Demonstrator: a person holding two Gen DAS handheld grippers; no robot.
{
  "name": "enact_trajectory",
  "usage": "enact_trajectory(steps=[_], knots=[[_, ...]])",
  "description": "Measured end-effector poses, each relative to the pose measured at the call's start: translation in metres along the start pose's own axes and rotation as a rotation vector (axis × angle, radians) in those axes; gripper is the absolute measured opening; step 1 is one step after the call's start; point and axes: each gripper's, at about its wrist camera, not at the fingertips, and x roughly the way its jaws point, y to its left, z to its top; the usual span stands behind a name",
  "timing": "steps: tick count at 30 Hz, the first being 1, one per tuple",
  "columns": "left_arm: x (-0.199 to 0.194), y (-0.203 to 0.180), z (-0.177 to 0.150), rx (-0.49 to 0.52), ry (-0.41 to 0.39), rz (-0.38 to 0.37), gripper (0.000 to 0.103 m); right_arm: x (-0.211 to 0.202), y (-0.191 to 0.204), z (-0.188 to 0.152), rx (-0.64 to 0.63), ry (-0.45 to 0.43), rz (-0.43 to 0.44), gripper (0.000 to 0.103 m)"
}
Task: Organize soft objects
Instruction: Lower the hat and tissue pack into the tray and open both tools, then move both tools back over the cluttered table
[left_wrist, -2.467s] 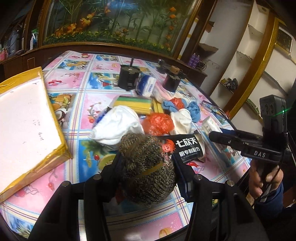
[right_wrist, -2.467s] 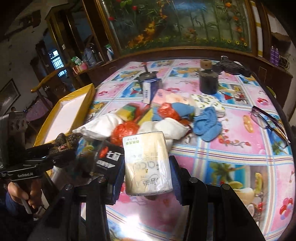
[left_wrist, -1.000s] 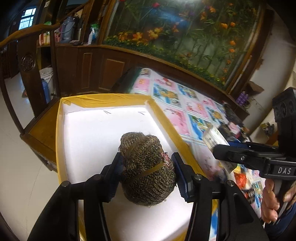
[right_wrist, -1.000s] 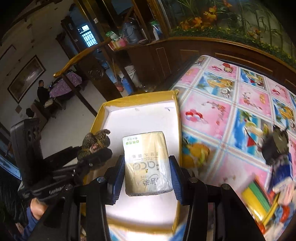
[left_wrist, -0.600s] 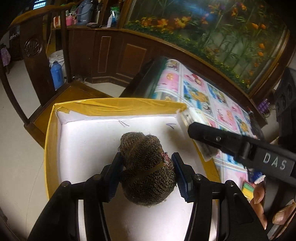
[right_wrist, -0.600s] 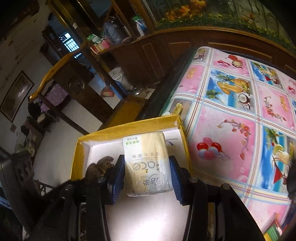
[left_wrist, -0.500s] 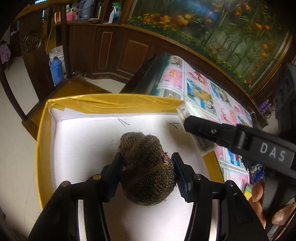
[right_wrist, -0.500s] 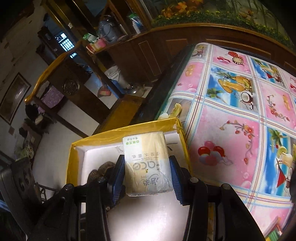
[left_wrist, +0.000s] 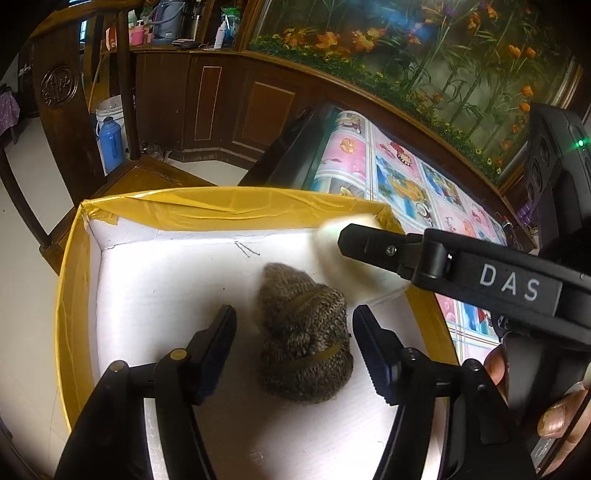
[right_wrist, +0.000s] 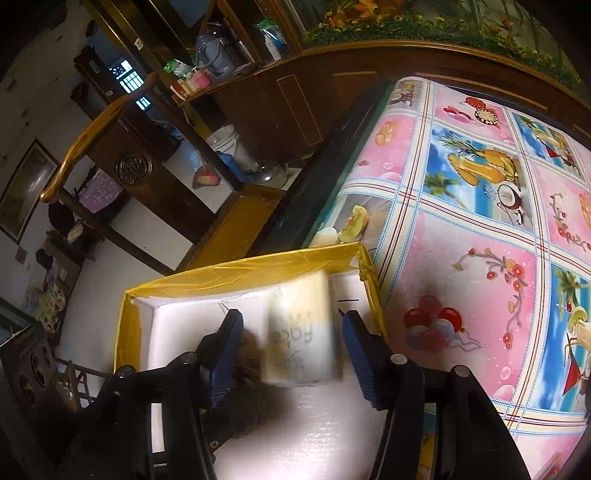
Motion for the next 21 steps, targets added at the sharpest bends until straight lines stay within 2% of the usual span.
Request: enact_trajectory(steps=[4,9,15,17,21], knots=[[-0.012,-0.001,-0.001,0.003,-0.018,-0.009,0.065,-0.012,0.001,-0.002,0.002,-0.015,0.015,0.064],[-0.039,-0.006,-0.009,0.001,-0.051,-0.059,0.065,-0.050,-0.001,-0.018,0.012,-0.042,0.075,0.064],[-0.080,-0.031,-0.036,0.037,-0.121,-0.116,0.071,-0.116,-0.017,-0.064,-0.020,-0.084,0.117,0.064],[-0.091,-0.045,-0.049,0.061,-0.139,-0.131,0.071,-0.140,-0.031,-0.086,-0.015,-0.101,0.159,0.065],[-0.110,-0.078,-0.083,0.121,-0.148,-0.197,0.071,-0.189,-0.068,-0.133,-0.009,-0.149,0.170,0.065]])
